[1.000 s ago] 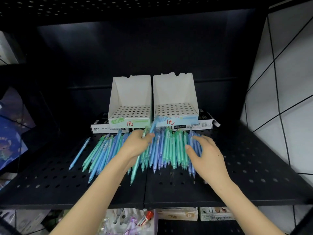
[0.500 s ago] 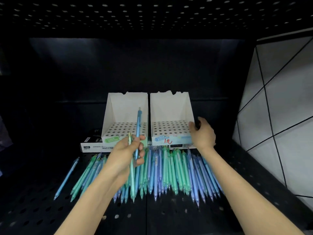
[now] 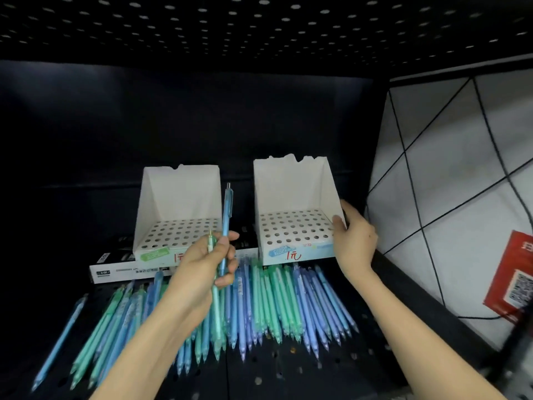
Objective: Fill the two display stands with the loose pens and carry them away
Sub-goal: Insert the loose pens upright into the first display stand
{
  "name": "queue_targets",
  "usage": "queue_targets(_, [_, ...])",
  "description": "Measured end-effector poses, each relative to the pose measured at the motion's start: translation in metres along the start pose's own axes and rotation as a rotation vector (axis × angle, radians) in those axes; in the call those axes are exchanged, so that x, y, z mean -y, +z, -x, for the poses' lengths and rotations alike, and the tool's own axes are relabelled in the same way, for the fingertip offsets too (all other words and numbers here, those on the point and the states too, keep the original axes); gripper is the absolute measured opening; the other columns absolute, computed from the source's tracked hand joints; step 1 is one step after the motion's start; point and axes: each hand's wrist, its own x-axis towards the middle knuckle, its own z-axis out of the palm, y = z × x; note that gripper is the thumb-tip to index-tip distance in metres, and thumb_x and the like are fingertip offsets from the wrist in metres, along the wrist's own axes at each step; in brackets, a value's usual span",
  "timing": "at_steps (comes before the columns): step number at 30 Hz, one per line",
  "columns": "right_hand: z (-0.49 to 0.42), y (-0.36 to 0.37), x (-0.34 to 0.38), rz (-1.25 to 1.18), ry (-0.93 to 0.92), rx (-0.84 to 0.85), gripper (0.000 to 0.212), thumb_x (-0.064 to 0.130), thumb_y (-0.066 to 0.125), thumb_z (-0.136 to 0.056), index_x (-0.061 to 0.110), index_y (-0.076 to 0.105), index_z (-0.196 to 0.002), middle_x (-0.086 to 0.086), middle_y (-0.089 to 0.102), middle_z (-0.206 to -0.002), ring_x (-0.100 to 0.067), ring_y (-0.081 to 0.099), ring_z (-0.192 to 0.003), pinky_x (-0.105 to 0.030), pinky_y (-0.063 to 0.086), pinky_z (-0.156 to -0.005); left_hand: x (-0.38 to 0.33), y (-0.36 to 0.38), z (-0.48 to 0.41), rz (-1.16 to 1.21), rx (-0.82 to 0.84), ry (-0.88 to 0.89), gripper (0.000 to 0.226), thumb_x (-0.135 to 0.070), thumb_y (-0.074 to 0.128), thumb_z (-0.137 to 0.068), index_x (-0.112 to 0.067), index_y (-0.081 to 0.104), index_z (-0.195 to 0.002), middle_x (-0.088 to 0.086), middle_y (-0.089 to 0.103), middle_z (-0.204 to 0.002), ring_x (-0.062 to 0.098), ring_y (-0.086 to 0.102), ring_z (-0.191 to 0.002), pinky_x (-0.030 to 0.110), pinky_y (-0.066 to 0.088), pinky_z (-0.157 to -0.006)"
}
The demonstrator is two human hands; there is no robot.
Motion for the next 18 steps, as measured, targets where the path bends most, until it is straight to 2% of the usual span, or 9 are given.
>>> queue_targets(3, [-0.002,-0.043,-0.013,0.048,-0.040,-0.092,0.039,0.007,0.045,-0.094,0.019,0.054,-0.130,-0.006,0.068,-0.110,-0.023,0.062,-0.093,-0.029,0.048,-0.079,0.004,0.012,-0.001,-0.008,0.036,-0.001,0.019,-0.009,0.039,-0.098,-0.004,0.057,-0.098,0.001,0.044,-0.062,0.008,0.041,-0.047,0.015,0.025,-0.033])
queue_targets(5, [-0.004,-0.072,-0.020,0.160,-0.069,-0.139,0.039,0.008,0.044,-0.094,0.021,0.053,-0.130,-0.010,0.070,-0.099,-0.028,0.063,-0.082,-0.035,0.051,-0.073,0.006,0.022,0.000,0.009,0.055,-0.016,0.019,-0.008,0.039,-0.098,-0.005,0.057,-0.097,0.001,0.044,-0.061,0.008,0.041,-0.047,0.015,0.025,-0.033])
queue_targets(9, [0.001,-0.113,-0.024,0.375,-0.128,-0.146,0.046,0.006,0.045,-0.094,0.020,0.045,-0.138,-0.012,0.061,-0.071,-0.026,0.051,-0.061,-0.032,0.043,-0.061,0.009,0.038,-0.001,0.050,0.084,-0.056,0.019,-0.008,0.039,-0.097,-0.004,0.058,-0.094,0.002,0.043,-0.061,0.011,0.039,-0.050,0.015,0.024,-0.032])
queue_targets(15, [0.012,-0.132,-0.047,0.475,-0.052,0.039,0.051,0.007,0.044,-0.095,0.021,0.035,-0.143,-0.015,0.065,-0.075,-0.026,0.054,-0.059,-0.030,0.045,-0.059,0.013,0.054,-0.001,0.025,0.136,-0.094,0.020,-0.008,0.040,-0.097,-0.003,0.058,-0.093,0.004,0.042,-0.065,0.011,0.040,-0.050,0.015,0.024,-0.033])
queue_targets(18, [0.020,-0.132,-0.051,0.480,0.001,0.106,0.054,0.002,0.043,-0.093,0.020,0.033,-0.144,-0.017,0.067,-0.092,-0.030,0.061,-0.077,-0.033,0.050,-0.072,0.015,0.057,0.000,0.035,0.157,-0.101,0.020,-0.008,0.039,-0.097,-0.002,0.058,-0.093,0.004,0.042,-0.064,0.011,0.040,-0.051,0.015,0.024,-0.033])
